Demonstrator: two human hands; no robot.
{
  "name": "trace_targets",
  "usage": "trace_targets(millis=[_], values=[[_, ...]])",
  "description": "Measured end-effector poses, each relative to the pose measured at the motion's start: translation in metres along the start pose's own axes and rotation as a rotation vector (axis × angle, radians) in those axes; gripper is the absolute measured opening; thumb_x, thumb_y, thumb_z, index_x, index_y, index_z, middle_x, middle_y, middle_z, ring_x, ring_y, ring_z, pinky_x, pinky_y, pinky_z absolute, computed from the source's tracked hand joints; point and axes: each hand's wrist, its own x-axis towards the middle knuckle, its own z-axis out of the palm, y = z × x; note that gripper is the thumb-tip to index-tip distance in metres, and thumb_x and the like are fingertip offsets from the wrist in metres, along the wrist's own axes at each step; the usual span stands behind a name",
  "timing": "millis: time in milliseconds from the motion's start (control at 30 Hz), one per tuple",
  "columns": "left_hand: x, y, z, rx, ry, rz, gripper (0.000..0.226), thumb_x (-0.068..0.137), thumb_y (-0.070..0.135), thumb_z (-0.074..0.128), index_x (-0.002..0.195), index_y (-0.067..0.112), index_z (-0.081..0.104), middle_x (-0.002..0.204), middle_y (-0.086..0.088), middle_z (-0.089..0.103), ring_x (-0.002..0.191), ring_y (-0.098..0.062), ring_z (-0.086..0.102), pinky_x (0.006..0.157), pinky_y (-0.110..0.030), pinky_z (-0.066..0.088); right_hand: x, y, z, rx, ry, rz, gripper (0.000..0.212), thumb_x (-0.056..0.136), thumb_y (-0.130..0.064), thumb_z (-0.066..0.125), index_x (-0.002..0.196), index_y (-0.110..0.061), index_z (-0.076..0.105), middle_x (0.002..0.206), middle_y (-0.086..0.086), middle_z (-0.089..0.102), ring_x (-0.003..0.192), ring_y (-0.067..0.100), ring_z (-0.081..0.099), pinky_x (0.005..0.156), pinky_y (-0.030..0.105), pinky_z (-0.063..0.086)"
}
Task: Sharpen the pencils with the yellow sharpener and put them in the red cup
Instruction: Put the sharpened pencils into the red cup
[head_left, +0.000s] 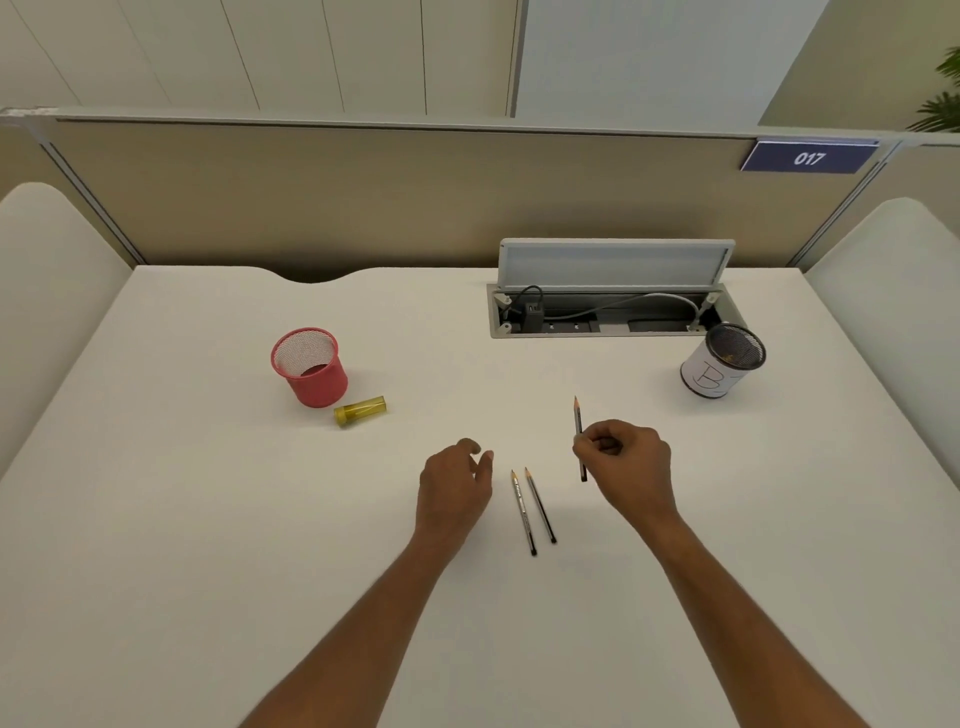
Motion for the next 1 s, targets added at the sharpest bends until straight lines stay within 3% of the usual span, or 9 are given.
trace_targets(millis=[100,233,567,833,1000], values=[[-0.009,0.011,0.012,-0.076,-0.103,-0.142,0.027,0.093,0.041,0.069,0.098,0.014,0.073,0.071,0.008,0.067,0.082,-0.018,0.068,0.083,-0.033,0.054,0.001,0.007,-0.01,0.026,0.013,0.006,0.015,0.081,-0.011,0.073,0.067,-0.017,0.073,0.06,-0.004,0.071,0.053,-0.002,0.061,0.053,0.006,0.043],[-0.019,0.014,0.03,-0.061,-0.178,-0.204,0.027,0.088,0.044,0.074,0.086,0.017,0.069,0.072,0.006,0.068,0.087,-0.022,0.066,0.081,-0.034,0.052,-0.002,0.019,-0.018,0.045,0.014,0.027,0.016,0.081,-0.012,0.074,0.067,-0.019,0.073,0.06,-0.007,0.07,0.055,-0.001,0.061,0.055,0.006,0.044],[-0.025,0.028,0.041,0.013,-0.146,-0.249,0.015,0.083,0.027,0.08,0.086,0.013,0.076,0.084,-0.003,0.076,0.084,-0.023,0.069,0.073,-0.026,0.046,-0.006,0.041,-0.028,0.081,0.02,0.067,0.015,0.082,-0.013,0.074,0.068,-0.018,0.073,0.062,-0.004,0.071,0.055,0.0,0.062,0.056,0.006,0.044],[-0.021,0.031,0.04,-0.035,-0.137,-0.337,0.012,0.075,0.015,0.072,0.069,0.005,0.071,0.062,-0.008,0.068,0.067,-0.029,0.067,0.055,-0.026,0.044,-0.005,0.037,-0.019,0.083,-0.02,0.057,0.013,0.083,-0.012,0.075,0.07,-0.016,0.074,0.063,-0.005,0.072,0.055,-0.001,0.062,0.056,0.006,0.044],[-0.018,0.031,0.028,-0.09,-0.138,-0.338,0.015,0.07,0.018,0.076,0.065,0.006,0.07,0.061,-0.007,0.068,0.066,-0.028,0.067,0.053,-0.025,0.044,-0.002,0.03,-0.01,0.074,-0.043,0.045,0.015,0.082,-0.014,0.075,0.068,-0.019,0.073,0.063,-0.006,0.072,0.059,0.001,0.064,0.057,0.007,0.045]])
